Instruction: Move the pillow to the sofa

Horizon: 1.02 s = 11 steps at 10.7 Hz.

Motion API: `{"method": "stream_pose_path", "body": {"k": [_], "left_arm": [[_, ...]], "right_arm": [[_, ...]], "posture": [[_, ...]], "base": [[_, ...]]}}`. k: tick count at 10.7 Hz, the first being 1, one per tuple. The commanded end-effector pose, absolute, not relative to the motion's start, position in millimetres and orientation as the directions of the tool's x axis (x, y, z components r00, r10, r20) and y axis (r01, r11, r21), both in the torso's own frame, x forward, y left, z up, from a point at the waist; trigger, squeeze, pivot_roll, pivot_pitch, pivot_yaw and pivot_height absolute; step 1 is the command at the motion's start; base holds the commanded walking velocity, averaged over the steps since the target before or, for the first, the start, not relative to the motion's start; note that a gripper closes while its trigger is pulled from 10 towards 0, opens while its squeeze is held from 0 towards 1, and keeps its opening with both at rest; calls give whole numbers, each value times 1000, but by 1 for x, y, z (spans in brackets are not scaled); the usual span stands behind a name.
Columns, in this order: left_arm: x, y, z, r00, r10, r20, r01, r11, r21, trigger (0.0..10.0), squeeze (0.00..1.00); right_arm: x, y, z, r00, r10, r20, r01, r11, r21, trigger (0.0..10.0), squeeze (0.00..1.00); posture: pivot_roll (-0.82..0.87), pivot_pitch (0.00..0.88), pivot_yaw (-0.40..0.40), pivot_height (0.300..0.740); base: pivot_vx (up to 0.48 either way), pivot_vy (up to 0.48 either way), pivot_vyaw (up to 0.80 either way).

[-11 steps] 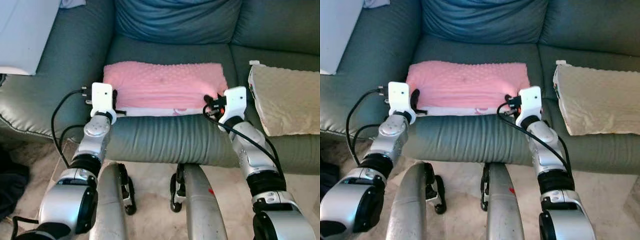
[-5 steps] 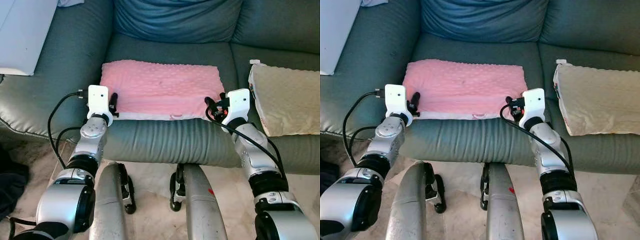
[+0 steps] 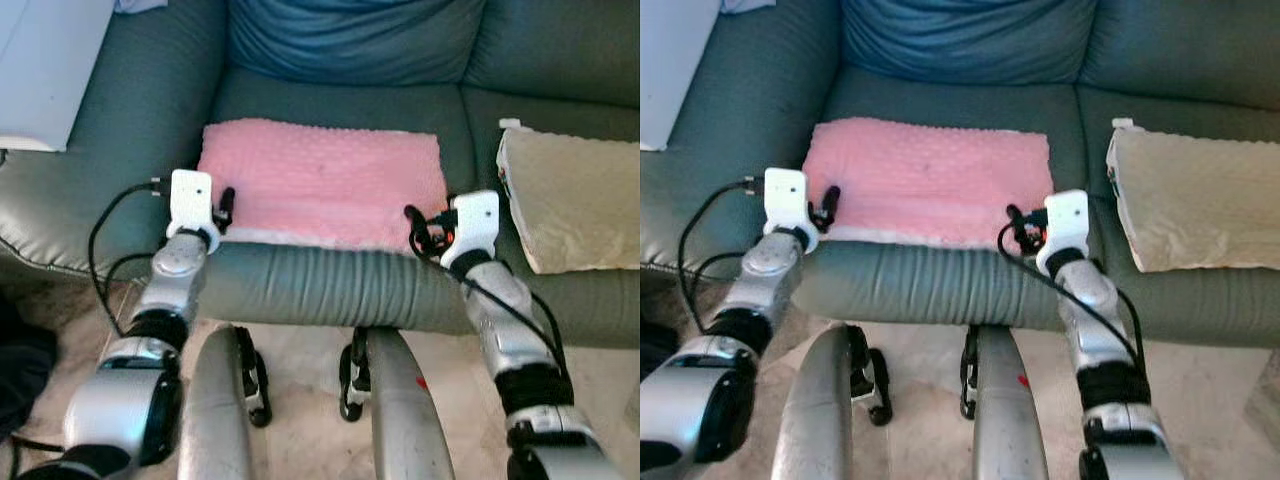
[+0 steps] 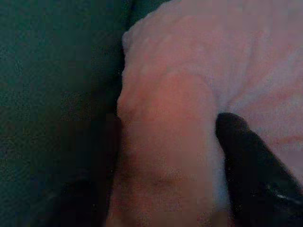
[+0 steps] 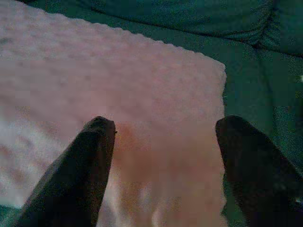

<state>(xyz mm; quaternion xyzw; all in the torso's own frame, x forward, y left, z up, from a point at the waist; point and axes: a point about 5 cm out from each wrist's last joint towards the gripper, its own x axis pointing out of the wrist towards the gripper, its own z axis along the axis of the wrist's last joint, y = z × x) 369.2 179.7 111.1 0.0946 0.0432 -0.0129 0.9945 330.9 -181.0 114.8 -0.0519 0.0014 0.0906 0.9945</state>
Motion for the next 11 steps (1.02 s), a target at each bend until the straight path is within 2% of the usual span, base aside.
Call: {"method": "stream_pose_path", "body": {"k": [1,3,6,9,11], "left_arm": [[359,185,90,985,-33,-169,70,974,217,10000,1000],[353,194,85,981,-62,-185,109,962,252,10000,1000],[348,199,82,985,-53,-161,97,955,279,10000,1000],[341,201,90,997,-68,-23,71,964,255,10000,1000],[336,212,104,993,33,117,-64,961,269,10000,1000]], "right_arm": [[324,-183,104,986,155,-56,-160,984,-83,10000,1000],[315,-182,86,984,107,-140,-109,994,-7,10000,1000],[316,-179,94,994,80,-73,-83,996,-38,10000,1000],[304,-181,92,1000,22,-22,-23,998,-51,10000,1000],[291,-180,83,999,-12,-30,11,999,-36,10000,1000]], "posture": [[-70,368,-55,635],[-67,348,-55,635],[-74,251,-47,635],[-64,125,-38,635],[-61,58,-36,635]], "base": [[0,0,0],[0,0,0],[0,0,0],[0,0,0],[0,0,0]]}}
